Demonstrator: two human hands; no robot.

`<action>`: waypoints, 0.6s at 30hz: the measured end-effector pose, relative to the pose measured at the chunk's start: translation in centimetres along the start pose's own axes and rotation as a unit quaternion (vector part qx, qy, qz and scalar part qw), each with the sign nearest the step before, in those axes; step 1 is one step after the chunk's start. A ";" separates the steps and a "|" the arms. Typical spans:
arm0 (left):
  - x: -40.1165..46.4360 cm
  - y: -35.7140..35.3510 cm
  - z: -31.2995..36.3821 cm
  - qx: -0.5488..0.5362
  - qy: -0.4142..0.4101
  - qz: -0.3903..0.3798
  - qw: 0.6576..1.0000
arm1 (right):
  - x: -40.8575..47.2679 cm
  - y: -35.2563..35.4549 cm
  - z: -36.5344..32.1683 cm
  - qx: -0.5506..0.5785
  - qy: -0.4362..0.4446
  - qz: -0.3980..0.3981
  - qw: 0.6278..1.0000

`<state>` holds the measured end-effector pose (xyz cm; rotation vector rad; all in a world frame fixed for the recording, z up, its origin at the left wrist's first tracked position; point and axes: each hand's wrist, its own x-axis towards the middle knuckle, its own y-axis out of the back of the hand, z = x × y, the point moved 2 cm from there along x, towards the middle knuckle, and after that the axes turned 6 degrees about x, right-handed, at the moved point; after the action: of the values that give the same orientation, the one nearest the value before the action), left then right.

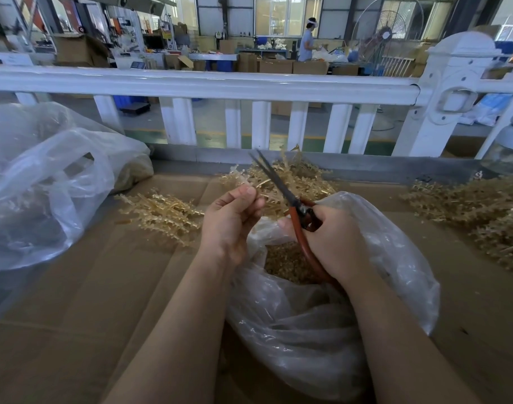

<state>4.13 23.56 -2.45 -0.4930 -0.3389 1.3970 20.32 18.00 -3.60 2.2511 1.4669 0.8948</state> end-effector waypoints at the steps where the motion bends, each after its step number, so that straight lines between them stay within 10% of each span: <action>1: 0.0 0.0 0.0 -0.005 0.003 0.005 1.000 | 0.1 0.1 0.0 0.039 -0.008 0.006 0.999; 18: -0.6 -1.2 -0.6 0.107 -0.003 -0.137 0.985 | 0.2 0.7 -1.0 0.277 -0.024 0.058 0.959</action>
<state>5.31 22.75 -2.28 -0.2537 -0.2468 1.1505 20.26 17.78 -2.38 2.7516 1.7429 0.4876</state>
